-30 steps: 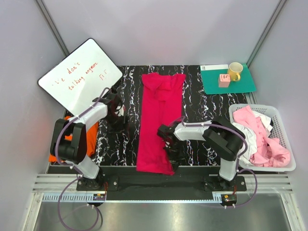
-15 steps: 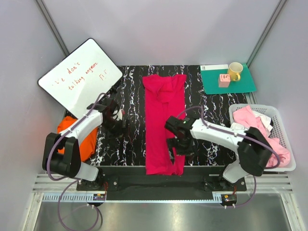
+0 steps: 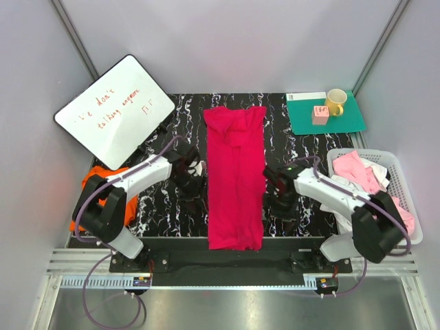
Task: Fold and stack the t-shirts
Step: Grab the bottom of the folded rectangular tshirt with both arms
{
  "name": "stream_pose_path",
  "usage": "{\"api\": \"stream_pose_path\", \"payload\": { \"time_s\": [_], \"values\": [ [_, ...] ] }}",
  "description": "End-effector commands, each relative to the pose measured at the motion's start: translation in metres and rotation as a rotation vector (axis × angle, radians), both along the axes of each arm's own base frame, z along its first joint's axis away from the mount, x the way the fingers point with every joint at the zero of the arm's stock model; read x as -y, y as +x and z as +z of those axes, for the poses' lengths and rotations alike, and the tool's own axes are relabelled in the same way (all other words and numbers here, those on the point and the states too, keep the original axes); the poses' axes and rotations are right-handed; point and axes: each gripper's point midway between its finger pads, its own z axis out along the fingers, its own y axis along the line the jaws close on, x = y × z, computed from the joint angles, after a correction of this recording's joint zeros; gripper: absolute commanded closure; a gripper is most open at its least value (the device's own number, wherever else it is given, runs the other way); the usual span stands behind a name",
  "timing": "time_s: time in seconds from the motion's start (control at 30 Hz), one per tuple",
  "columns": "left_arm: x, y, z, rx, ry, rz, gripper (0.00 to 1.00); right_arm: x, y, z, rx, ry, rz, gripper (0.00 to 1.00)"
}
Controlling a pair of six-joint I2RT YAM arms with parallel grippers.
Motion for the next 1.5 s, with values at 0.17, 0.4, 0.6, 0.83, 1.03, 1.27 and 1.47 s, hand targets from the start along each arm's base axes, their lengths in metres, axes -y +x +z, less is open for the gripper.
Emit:
{"api": "stream_pose_path", "payload": {
  "time_s": [0.17, 0.4, 0.6, 0.83, 1.03, 1.27, 1.47],
  "values": [
    [0.005, -0.022, -0.015, -0.030, -0.039, 0.086, 0.45, -0.016, 0.004, 0.005, 0.012, 0.218, -0.085, 0.22],
    [0.019, 0.065, 0.026, 0.231, 0.049, 0.053, 0.94, -0.038, 0.102, 0.029, 0.272, 0.178, 0.023, 0.22],
    [0.039, 0.161, 0.049, 0.358, 0.122, 0.024, 1.00, -0.052, 0.205, 0.050, 0.457, 0.122, 0.076, 1.00],
    [0.047, 0.215, 0.021, 0.370, 0.196, 0.015, 1.00, -0.039, 0.280, 0.029, 0.471, 0.026, 0.070, 1.00],
    [0.048, 0.218, -0.012, 0.311, 0.219, 0.012, 1.00, -0.033, 0.302, -0.005, 0.399, 0.029, 0.053, 1.00],
    [0.048, 0.226, -0.029, 0.291, 0.220, 0.008, 1.00, -0.042, 0.312, -0.030, 0.326, 0.048, 0.076, 1.00],
    [0.047, 0.233, -0.046, 0.264, 0.234, 0.011, 1.00, -0.051, 0.320, -0.047, 0.268, 0.072, 0.069, 1.00]
  ]
}}
